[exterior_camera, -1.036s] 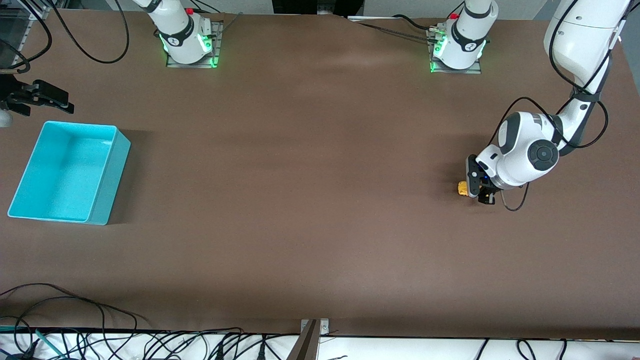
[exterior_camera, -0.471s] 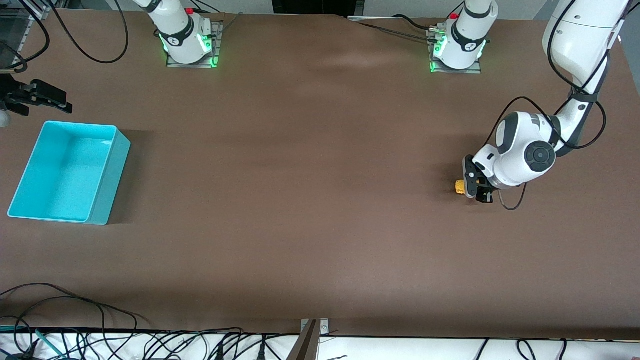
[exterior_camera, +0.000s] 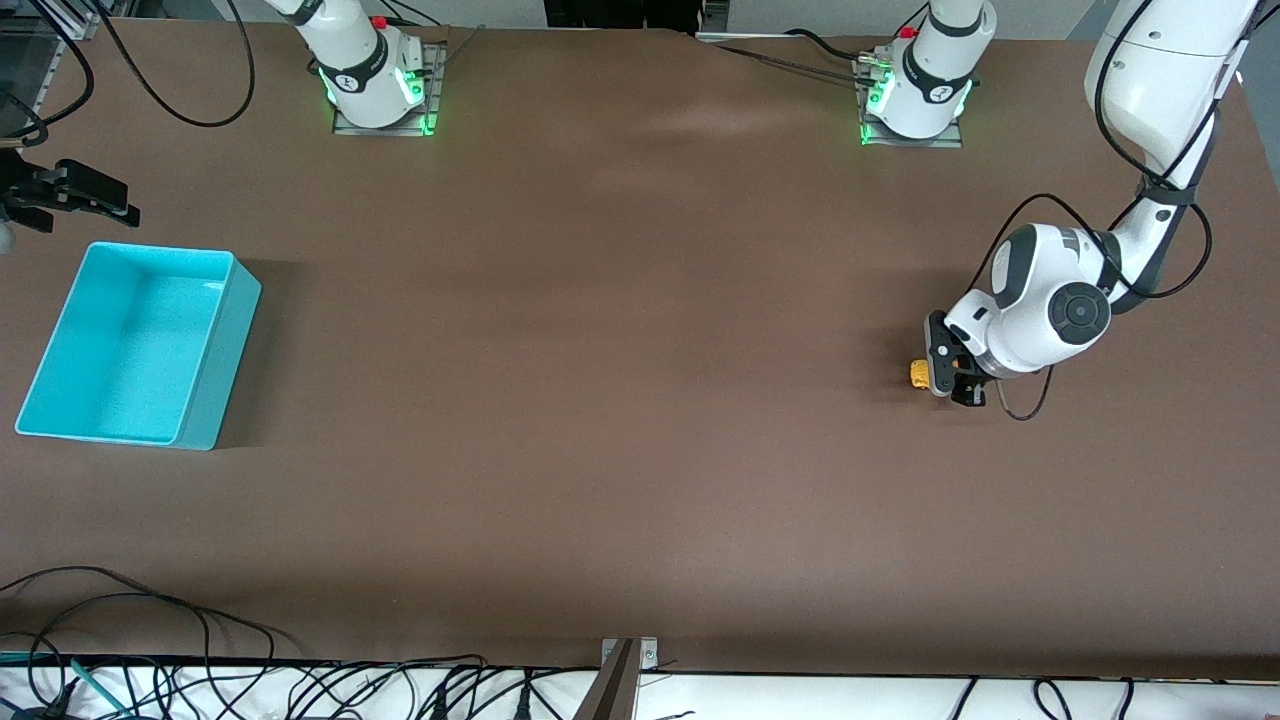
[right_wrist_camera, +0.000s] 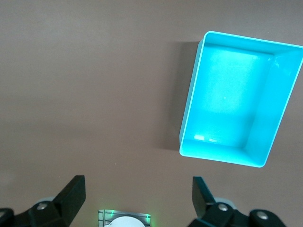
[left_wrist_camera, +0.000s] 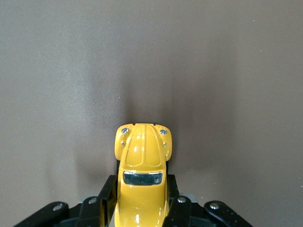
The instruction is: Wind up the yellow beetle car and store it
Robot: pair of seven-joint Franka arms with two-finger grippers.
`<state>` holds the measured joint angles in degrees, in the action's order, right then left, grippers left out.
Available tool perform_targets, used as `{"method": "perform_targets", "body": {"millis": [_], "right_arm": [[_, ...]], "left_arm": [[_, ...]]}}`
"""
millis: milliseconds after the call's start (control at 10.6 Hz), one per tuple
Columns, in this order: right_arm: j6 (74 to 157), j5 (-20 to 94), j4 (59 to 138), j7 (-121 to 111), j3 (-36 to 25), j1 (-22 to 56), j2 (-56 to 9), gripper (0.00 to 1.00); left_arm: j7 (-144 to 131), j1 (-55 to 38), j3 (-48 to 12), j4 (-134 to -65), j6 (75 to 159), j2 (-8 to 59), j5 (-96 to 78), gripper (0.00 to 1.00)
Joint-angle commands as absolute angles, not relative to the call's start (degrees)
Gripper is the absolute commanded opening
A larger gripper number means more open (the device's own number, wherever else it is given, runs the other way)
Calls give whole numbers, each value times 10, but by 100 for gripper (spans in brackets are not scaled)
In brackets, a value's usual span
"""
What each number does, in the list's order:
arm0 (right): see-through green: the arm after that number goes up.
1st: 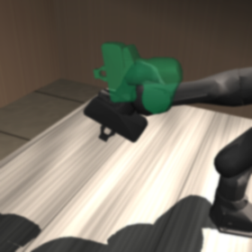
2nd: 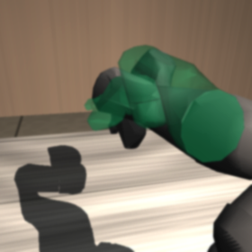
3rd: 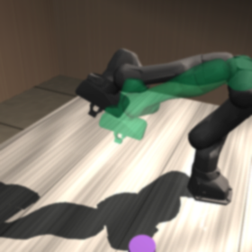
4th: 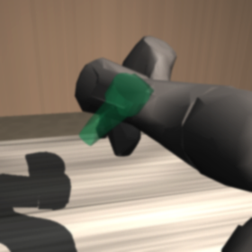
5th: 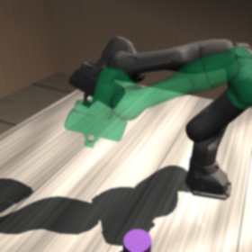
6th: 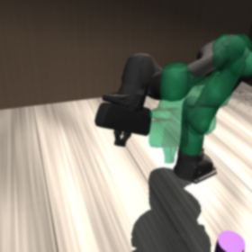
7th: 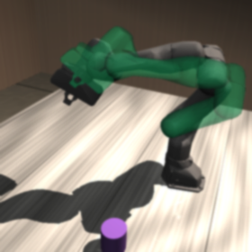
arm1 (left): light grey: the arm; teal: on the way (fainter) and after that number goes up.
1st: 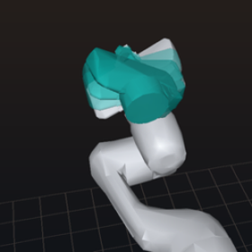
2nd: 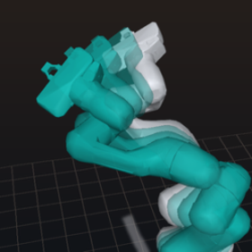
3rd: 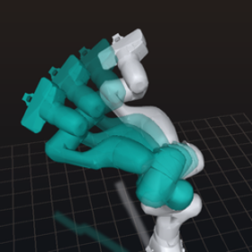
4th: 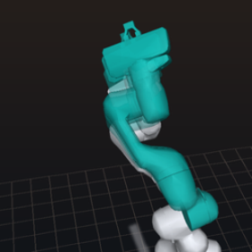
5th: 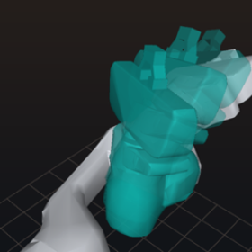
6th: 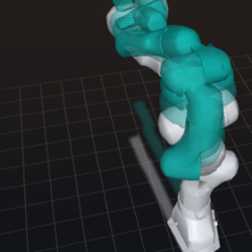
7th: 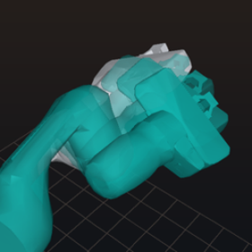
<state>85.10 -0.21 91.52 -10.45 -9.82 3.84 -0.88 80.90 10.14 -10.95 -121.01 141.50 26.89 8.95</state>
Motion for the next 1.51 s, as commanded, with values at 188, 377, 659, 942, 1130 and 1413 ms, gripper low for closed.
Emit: {"method": "perform_targets", "body": {"millis": [188, 377, 659, 942, 1130, 1413], "right_arm": [[846, 10, 904, -121, -103, 34, -14, 100], [846, 10, 904, -123, -109, 34, -14, 100], [846, 11, 904, -138, -114, 35, -14, 100], [846, 11, 904, -138, -113, 35, -14, 100], [846, 11, 904, -138, -114, 35, -14, 100], [846, 11, 904, -138, -113, 35, -14, 100]], "left_arm": [[862, 147, -108, -1191, 1404, 297, 104, 0], [895, 177, -108, -1188, 1404, 301, 104, 0], [996, 247, -108, -1154, 1405, 332, 104, 0], [1056, 302, -106, -1129, 1405, 347, 104, 0], [1070, 329, -106, -1123, 1404, 347, 104, 0], [1070, 333, -106, -1123, 1404, 347, 104, 2]]}}
